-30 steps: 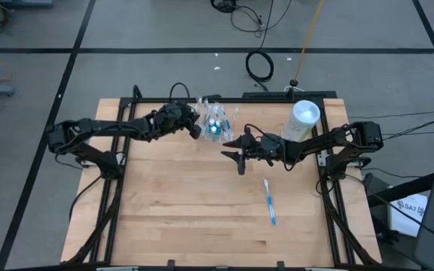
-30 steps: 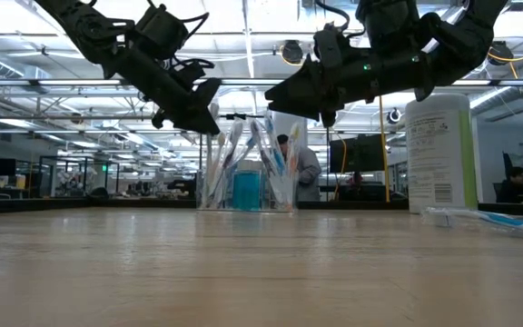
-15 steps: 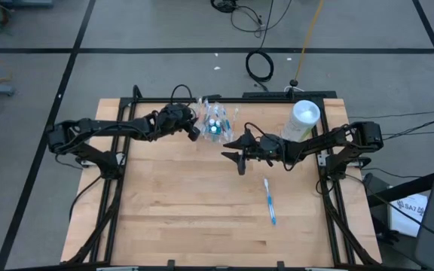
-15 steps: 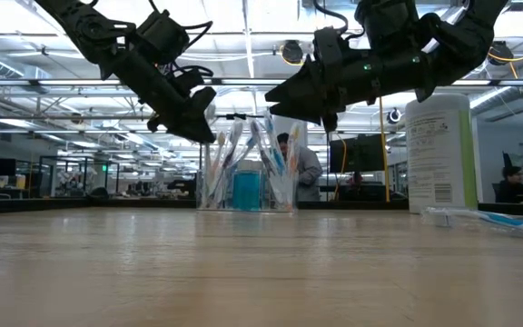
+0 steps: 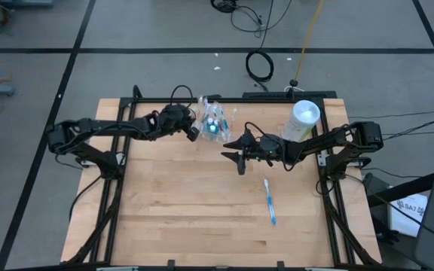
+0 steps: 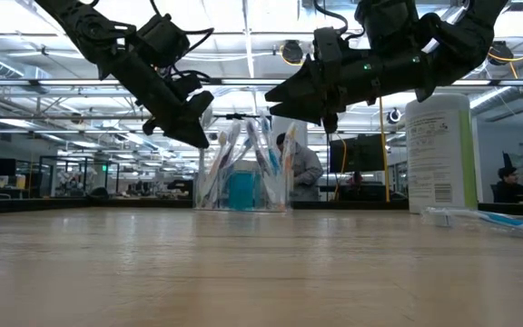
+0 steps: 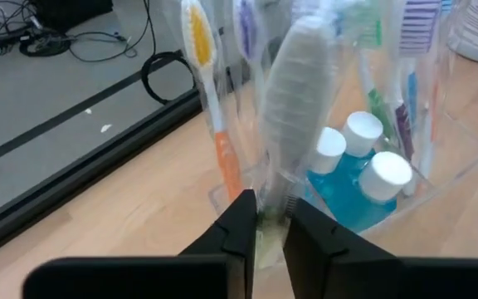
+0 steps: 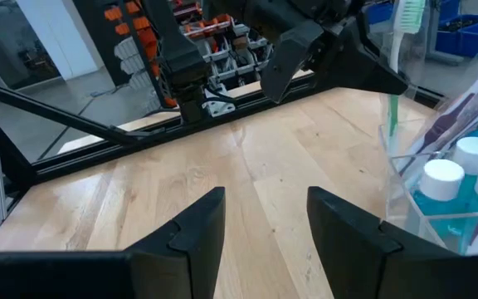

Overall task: Pick & Place toothbrushing station
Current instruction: Put the green toothbrush into the transparent organizer, then put the blue toothbrush into the transparent organizer, then return to Home Position

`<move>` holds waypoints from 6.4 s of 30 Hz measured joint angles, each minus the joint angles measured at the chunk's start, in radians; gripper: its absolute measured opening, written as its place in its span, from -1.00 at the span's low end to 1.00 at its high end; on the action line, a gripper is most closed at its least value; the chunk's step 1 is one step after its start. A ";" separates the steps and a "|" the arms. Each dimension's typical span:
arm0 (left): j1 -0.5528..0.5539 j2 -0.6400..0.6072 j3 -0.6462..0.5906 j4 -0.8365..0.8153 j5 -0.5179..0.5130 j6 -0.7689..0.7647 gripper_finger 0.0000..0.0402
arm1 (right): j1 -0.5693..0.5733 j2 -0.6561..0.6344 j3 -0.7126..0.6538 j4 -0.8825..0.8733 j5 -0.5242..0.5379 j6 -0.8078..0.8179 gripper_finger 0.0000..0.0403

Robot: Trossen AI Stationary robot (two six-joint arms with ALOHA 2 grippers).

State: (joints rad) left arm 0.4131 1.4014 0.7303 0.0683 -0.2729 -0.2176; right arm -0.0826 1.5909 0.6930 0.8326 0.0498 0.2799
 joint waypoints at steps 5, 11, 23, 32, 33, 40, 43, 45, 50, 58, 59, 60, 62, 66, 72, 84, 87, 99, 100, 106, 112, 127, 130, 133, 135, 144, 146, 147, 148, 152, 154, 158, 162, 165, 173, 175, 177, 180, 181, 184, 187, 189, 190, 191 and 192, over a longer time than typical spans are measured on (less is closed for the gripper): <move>0.005 0.018 0.000 -0.002 0.003 -0.002 -0.89 | 0.000 0.000 0.000 0.000 0.000 0.000 -0.17; 0.019 0.068 0.001 0.056 0.002 -0.003 -0.73 | 0.000 0.000 0.000 -0.008 0.000 -0.007 -0.18; 0.019 0.085 0.000 0.013 0.009 0.033 -0.08 | 0.013 0.000 0.000 -0.023 0.000 -0.058 -0.17; 0.013 -0.018 0.000 -0.022 -0.013 0.066 -0.01 | 0.013 0.000 0.000 -0.024 0.000 -0.060 -0.18; 0.010 -0.039 0.000 -0.036 -0.012 0.066 -0.01 | 0.013 0.000 0.000 -0.024 0.000 -0.061 -0.18; -0.019 -0.168 0.000 -0.130 -0.008 0.085 0.00 | 0.016 0.000 0.000 -0.070 -0.002 -0.078 -0.18; -0.032 -0.213 0.000 -0.146 -0.007 0.085 0.00 | 0.038 0.000 0.000 -0.067 0.000 -0.126 -0.18; -0.041 -0.238 0.000 -0.128 -0.007 0.084 0.00 | 0.060 -0.010 0.003 -0.078 -0.001 -0.135 -0.18; -0.060 -0.282 0.000 -0.115 -0.005 0.085 0.00 | 0.129 -0.084 0.075 -0.349 0.032 -0.101 -0.18; -0.066 -0.280 0.000 -0.081 -0.015 0.115 0.00 | 0.254 -0.106 0.263 -1.013 0.154 0.300 -0.18; -0.066 -0.277 0.000 -0.077 -0.015 0.116 0.00 | 0.269 -0.109 0.264 -1.060 0.155 0.348 -0.18; -0.066 -0.275 0.000 -0.075 -0.015 0.116 0.00 | 0.284 -0.109 0.264 -1.111 0.154 0.383 -0.18; -0.066 -0.275 0.000 -0.064 -0.015 0.119 0.00 | 0.313 -0.110 0.263 -1.222 0.140 0.440 -0.18; -0.066 -0.275 0.000 -0.054 -0.016 0.139 0.00 | 0.374 -0.131 0.264 -1.369 0.102 0.662 -0.18; -0.066 -0.275 0.000 -0.008 -0.016 0.171 0.00 | 0.480 -0.132 0.257 -1.504 0.184 0.973 -0.18; -0.066 -0.275 0.000 0.119 -0.017 0.198 0.00 | 0.507 -0.132 0.082 -1.314 0.259 1.092 -0.18; -0.066 -0.275 0.000 0.159 -0.016 0.211 0.00 | 0.507 -0.132 0.046 -1.246 0.258 1.091 -0.18; -0.066 -0.275 0.000 0.196 -0.016 0.223 0.00 | 0.508 -0.136 -0.030 -1.223 0.247 1.067 -0.25; -0.066 -0.275 0.000 0.196 -0.016 0.223 0.00 | 0.508 -0.137 -0.034 -1.222 0.246 1.068 -0.28; -0.066 -0.275 0.000 0.196 -0.016 0.222 0.00 | 0.508 -0.135 -0.045 -1.196 0.258 1.060 -0.58; -0.066 -0.275 0.000 0.195 -0.015 0.221 0.00 | 0.500 -0.130 -0.049 -1.106 0.292 1.002 -0.87; -0.068 -0.275 0.000 0.189 0.123 0.214 0.00 | 0.302 -0.130 -0.048 -0.193 0.368 0.188 -0.96; -0.068 -0.275 0.000 0.189 0.144 0.214 0.00 | 0.237 -0.131 -0.047 0.071 0.369 -0.070 -0.93; -0.068 -0.275 0.000 0.189 0.143 0.222 0.00 | 0.166 -0.132 -0.047 0.259 0.369 -0.279 -0.90; -0.068 -0.275 0.000 0.189 0.142 0.221 0.00 | 0.114 -0.132 -0.047 0.336 0.367 -0.363 -0.92; -0.068 -0.275 0.000 0.192 0.142 0.239 0.00 | -0.097 -0.051 -0.031 0.456 0.155 -0.303 -0.92; -0.068 -0.275 0.000 0.198 0.142 0.240 0.00 | -0.115 0.000 -0.003 0.487 0.155 -0.302 -0.93; -0.068 -0.275 0.000 0.198 0.142 0.215 0.00 | -0.122 0.029 0.015 0.490 0.155 -0.304 -0.94; -0.068 -0.275 0.000 0.198 0.148 0.179 0.00 | -0.129 0.057 0.032 0.489 0.154 -0.311 -0.95; -0.073 -0.275 0.000 0.198 0.243 0.164 0.00 | -0.157 0.177 0.129 0.491 0.129 -0.356 -0.95; -0.078 -0.275 0.000 0.198 0.273 0.197 0.00 | -0.167 0.215 0.161 0.486 0.128 -0.335 -0.94; -0.087 -0.276 0.000 0.187 0.272 0.227 0.00 | -0.178 0.243 0.173 0.465 0.164 -0.325 -0.95; -0.089 -0.276 0.000 0.162 0.273 0.260 0.00 | -0.179 0.242 0.171 0.416 0.185 -0.309 -0.95; -0.086 -0.276 0.000 0.161 0.272 0.275 0.00 | -0.179 0.242 0.171 0.350 0.197 -0.322 -0.95; -0.089 -0.276 0.000 0.159 0.272 0.268 0.00 | -0.180 0.242 0.170 0.197 0.237 -0.302 -0.82; -0.093 -0.276 0.000 0.159 0.272 0.268 0.00 | -0.179 0.242 0.170 0.162 0.238 -0.310 -0.77; -0.095 -0.276 0.000 0.159 0.272 0.268 0.00 | -0.178 0.242 0.170 0.127 0.237 -0.315 -0.71; -0.095 -0.276 0.000 0.159 0.272 0.267 0.00 | -0.178 0.242 0.169 0.070 0.240 -0.305 -0.62; -0.094 -0.276 0.000 0.159 0.272 0.266 0.00 | -0.178 0.239 0.169 0.053 0.240 -0.299 -0.59; -0.094 -0.276 0.000 0.157 0.272 0.265 0.00 | -0.178 0.216 0.169 0.007 0.242 -0.293 -0.50; -0.095 -0.276 0.000 0.143 0.272 0.265 0.00 | -0.178 0.167 0.169 -0.071 0.242 -0.292 -0.41; -0.094 -0.287 0.000 0.128 0.272 0.265 0.00 | -0.174 0.118 0.169 -0.137 0.242 -0.292 -0.36; -0.094 -0.298 0.000 0.120 0.272 0.265 0.00 | -0.171 0.089 0.169 -0.177 0.243 -0.292 -0.34; -0.094 -0.311 0.000 0.116 0.272 0.267 0.00 | -0.167 0.059 0.169 -0.215 0.243 -0.291 -0.32; -0.095 -0.325 0.001 0.104 0.272 0.270 0.00 | -0.162 0.026 0.169 -0.256 0.243 -0.291 -0.30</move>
State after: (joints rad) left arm 0.3183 1.0766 0.7311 0.1721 -0.0012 0.0523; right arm -0.2444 1.6172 0.8619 0.5764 0.2927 -0.0108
